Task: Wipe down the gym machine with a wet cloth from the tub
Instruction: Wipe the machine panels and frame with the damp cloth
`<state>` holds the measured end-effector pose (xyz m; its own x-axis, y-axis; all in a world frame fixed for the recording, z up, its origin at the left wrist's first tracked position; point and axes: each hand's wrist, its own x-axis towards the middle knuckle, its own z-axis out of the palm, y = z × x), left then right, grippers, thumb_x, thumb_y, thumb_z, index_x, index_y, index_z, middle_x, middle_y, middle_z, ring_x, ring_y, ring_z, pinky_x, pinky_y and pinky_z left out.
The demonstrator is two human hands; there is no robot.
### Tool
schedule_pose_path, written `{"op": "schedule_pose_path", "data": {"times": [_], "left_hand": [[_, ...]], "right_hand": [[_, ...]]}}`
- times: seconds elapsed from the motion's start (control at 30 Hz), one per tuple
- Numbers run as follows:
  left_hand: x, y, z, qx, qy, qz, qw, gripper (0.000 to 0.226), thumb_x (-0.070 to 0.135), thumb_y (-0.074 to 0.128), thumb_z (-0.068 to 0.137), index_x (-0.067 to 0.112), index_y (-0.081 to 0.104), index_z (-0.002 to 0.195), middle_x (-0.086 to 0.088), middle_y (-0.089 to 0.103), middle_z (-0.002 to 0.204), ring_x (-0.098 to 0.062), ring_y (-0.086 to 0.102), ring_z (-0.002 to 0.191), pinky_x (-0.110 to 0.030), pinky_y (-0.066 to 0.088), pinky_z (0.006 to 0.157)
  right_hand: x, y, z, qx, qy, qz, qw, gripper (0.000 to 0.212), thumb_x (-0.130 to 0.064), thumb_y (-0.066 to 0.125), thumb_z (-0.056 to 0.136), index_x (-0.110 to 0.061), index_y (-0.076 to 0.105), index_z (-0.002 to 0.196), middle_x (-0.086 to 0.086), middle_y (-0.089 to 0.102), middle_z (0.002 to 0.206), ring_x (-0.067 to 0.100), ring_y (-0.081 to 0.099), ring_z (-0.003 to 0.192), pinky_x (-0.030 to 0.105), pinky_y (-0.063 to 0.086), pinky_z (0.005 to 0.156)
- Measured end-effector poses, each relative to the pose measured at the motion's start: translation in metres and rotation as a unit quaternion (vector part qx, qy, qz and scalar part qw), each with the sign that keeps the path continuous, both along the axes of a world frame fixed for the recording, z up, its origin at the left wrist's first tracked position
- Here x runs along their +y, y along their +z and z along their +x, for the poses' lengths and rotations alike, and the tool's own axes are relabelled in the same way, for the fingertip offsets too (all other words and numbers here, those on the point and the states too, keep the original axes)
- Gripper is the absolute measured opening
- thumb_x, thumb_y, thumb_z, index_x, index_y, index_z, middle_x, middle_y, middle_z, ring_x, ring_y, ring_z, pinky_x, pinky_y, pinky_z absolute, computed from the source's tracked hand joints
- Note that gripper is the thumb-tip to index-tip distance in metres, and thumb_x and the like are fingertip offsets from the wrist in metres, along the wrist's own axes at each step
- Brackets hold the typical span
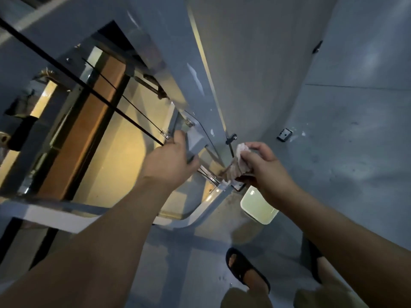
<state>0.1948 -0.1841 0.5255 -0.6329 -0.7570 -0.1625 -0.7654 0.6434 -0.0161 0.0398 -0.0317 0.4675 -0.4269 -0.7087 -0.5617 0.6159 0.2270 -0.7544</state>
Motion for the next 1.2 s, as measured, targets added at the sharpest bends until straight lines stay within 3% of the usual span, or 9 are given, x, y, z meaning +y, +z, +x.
{"op": "schedule_pose_path", "data": {"times": [0.13, 0.23, 0.37, 0.5, 0.6, 0.7, 0.87, 1.03, 1.2], "left_hand": [[-0.003, 0.001, 0.002, 0.005, 0.011, 0.019, 1.000, 0.044, 0.052, 0.054, 0.089, 0.029, 0.026, 0.115, -0.001, 0.059, 0.082, -0.030, 0.058, 0.067, -0.038, 0.054, 0.063], [-0.001, 0.003, -0.003, -0.006, 0.019, 0.013, 1.000, 0.046, 0.053, 0.054, 0.090, 0.027, 0.030, 0.119, 0.005, 0.049, 0.070, -0.020, 0.049, 0.056, -0.031, 0.043, 0.054], [-0.002, -0.003, -0.004, -0.009, 0.033, -0.003, 0.999, 0.042, 0.056, 0.051, 0.090, 0.023, 0.033, 0.109, 0.002, 0.053, 0.067, -0.020, 0.052, 0.054, -0.032, 0.050, 0.054], [-0.001, -0.008, -0.004, -0.010, 0.035, -0.022, 0.999, 0.042, 0.057, 0.052, 0.090, 0.024, 0.029, 0.105, 0.002, 0.051, 0.065, -0.017, 0.048, 0.052, -0.026, 0.029, 0.047], [-0.003, -0.013, -0.002, 0.012, 0.017, -0.029, 0.999, 0.043, 0.057, 0.055, 0.090, 0.026, 0.028, 0.103, 0.002, 0.054, 0.068, -0.022, 0.052, 0.056, -0.028, 0.028, 0.048], [-0.005, -0.018, -0.001, 0.024, 0.015, -0.022, 0.999, 0.043, 0.058, 0.056, 0.089, 0.027, 0.029, 0.101, 0.001, 0.057, 0.073, -0.026, 0.056, 0.061, -0.030, 0.034, 0.052], [-0.005, -0.018, -0.002, 0.013, 0.018, -0.030, 0.999, 0.043, 0.056, 0.056, 0.089, 0.024, 0.030, 0.103, 0.000, 0.057, 0.072, -0.027, 0.056, 0.061, -0.030, 0.032, 0.051], [-0.004, -0.016, -0.002, 0.008, 0.018, -0.029, 0.999, 0.046, 0.056, 0.054, 0.090, 0.023, 0.033, 0.112, 0.000, 0.059, 0.078, -0.027, 0.056, 0.063, -0.030, 0.033, 0.053], [-0.004, -0.017, -0.001, 0.016, 0.016, -0.024, 0.999, 0.044, 0.056, 0.056, 0.089, 0.025, 0.029, 0.105, 0.000, 0.059, 0.078, -0.028, 0.056, 0.066, -0.032, 0.036, 0.057]], "right_hand": [[-0.007, 0.014, 0.013, 0.014, -0.031, -0.024, 0.999, 0.004, -0.026, 0.067, 0.099, -0.024, 0.067, 0.103, -0.003, 0.070, 0.077, 0.019, 0.071, 0.070, 0.038, 0.058, 0.069], [-0.011, 0.011, 0.015, 0.028, -0.041, -0.015, 0.999, 0.007, -0.023, 0.067, 0.099, -0.023, 0.064, 0.106, -0.001, 0.073, 0.082, 0.019, 0.073, 0.072, 0.035, 0.058, 0.068], [-0.022, -0.002, 0.019, 0.066, -0.028, -0.004, 0.997, 0.009, -0.015, 0.069, 0.097, -0.022, 0.063, 0.101, 0.000, 0.073, 0.085, 0.015, 0.073, 0.074, 0.030, 0.056, 0.066], [-0.040, -0.013, 0.027, 0.104, -0.084, -0.016, 0.991, 0.010, -0.006, 0.071, 0.094, -0.004, 0.062, 0.098, 0.013, 0.071, 0.085, 0.020, 0.070, 0.076, 0.033, 0.060, 0.070], [-0.050, -0.009, 0.030, 0.103, -0.157, -0.024, 0.982, 0.011, -0.006, 0.068, 0.095, -0.002, 0.067, 0.105, 0.008, 0.069, 0.085, 0.007, 0.065, 0.074, 0.020, 0.054, 0.067], [-0.051, -0.009, 0.032, 0.093, -0.166, -0.042, 0.981, 0.018, -0.001, 0.063, 0.096, -0.007, 0.068, 0.111, 0.001, 0.069, 0.091, 0.002, 0.065, 0.073, 0.012, 0.051, 0.064], [-0.039, -0.014, 0.041, 0.159, -0.156, -0.006, 0.975, 0.032, 0.005, 0.054, 0.089, -0.015, 0.064, 0.112, 0.000, 0.069, 0.106, 0.007, 0.068, 0.090, 0.026, 0.059, 0.079], [-0.047, -0.022, 0.033, 0.247, -0.214, 0.057, 0.943, 0.021, -0.022, 0.068, 0.086, -0.030, 0.060, 0.104, 0.008, 0.065, 0.108, 0.017, 0.068, 0.090, 0.044, 0.059, 0.083], [-0.069, -0.027, 0.044, 0.216, -0.122, -0.010, 0.969, 0.023, -0.020, 0.071, 0.091, -0.024, 0.064, 0.113, 0.001, 0.069, 0.110, 0.010, 0.070, 0.096, 0.031, 0.059, 0.086]]}}
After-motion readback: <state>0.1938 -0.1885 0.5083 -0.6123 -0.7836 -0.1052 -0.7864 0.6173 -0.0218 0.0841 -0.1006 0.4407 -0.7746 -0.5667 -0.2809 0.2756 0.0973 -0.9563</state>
